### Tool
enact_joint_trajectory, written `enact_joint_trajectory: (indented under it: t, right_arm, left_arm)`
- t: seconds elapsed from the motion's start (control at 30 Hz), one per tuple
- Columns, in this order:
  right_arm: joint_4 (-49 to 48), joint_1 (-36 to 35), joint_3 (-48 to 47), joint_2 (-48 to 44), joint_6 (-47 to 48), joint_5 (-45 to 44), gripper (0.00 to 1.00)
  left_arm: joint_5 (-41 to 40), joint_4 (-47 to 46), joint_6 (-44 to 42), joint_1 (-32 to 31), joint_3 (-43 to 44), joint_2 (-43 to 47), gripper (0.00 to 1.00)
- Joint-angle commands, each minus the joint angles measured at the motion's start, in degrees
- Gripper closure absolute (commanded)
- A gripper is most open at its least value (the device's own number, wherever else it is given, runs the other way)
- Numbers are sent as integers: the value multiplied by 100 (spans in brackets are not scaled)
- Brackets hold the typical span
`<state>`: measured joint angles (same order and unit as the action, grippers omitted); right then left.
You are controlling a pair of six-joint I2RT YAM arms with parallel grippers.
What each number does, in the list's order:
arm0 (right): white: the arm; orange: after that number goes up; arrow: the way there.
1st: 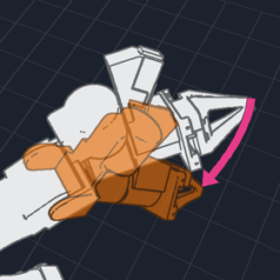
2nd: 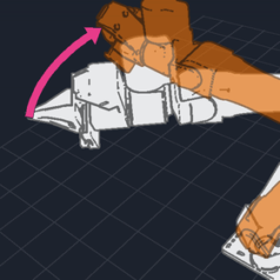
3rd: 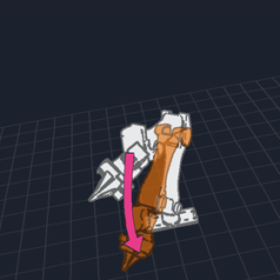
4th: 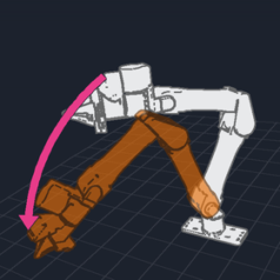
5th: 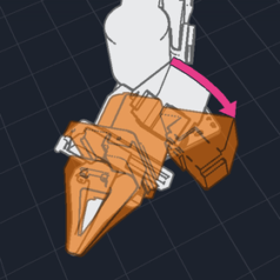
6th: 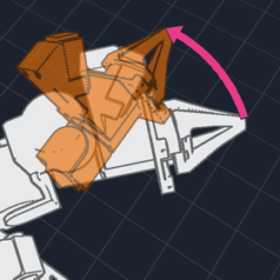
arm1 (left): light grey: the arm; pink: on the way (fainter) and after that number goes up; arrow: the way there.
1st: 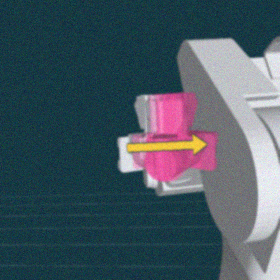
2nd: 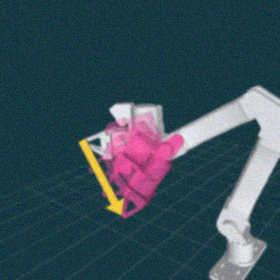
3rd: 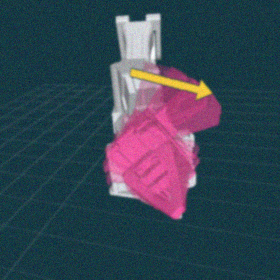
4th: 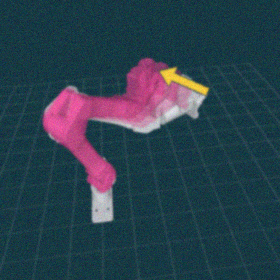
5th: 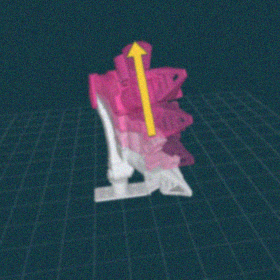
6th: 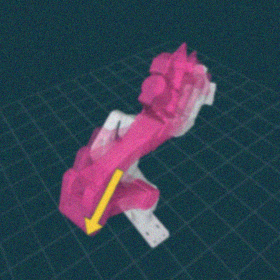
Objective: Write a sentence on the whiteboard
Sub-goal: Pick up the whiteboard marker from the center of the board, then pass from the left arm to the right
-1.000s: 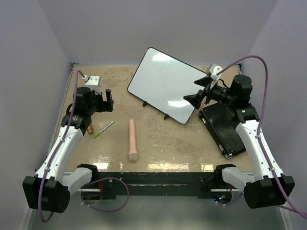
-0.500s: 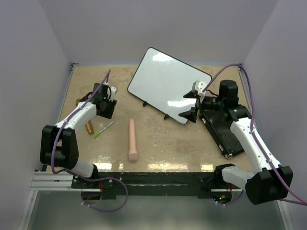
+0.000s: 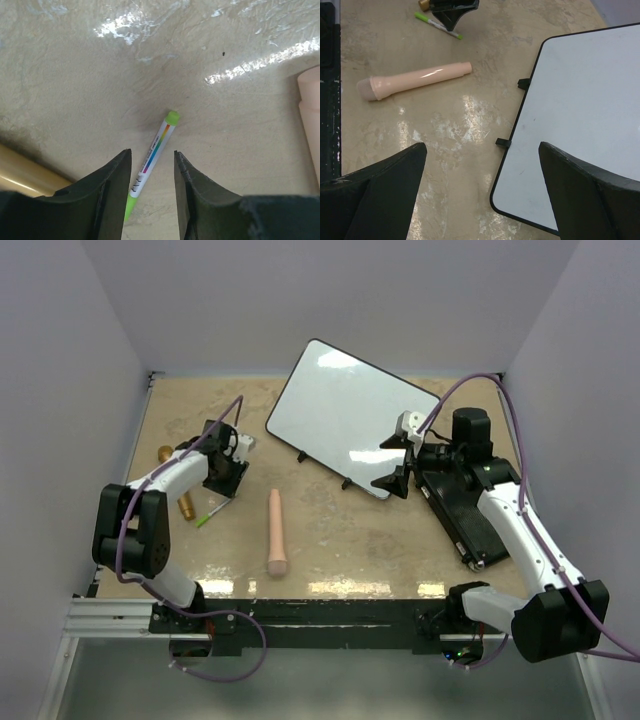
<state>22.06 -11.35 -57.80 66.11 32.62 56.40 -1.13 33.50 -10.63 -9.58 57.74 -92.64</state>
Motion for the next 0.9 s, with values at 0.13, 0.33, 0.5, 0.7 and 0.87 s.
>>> enact_joint_trajectory:
  t: [0.13,0.33,0.5,0.7,0.87]
  right_arm:
    - [-35,-33,-179,-89,95,-6,1]
    - [-9,-33,-188,-107,95,-59,1]
    - [-9,-25,-179,-142,104,-68,1]
    - [-53,-25,-135,-124,78,-42,1]
    - [-176,-33,-38,-54,-45,160,1]
  left_arm:
    - [121,165,-185,-44,70,-236,63]
    - [-28,157,-202,-52,106,-597,69]
    - [-151,210,-115,-114,150,-975,93]
    - [-371,-229,-9,-219,150,-844,100]
    - [-301,-704,227,-219,221,86,100]
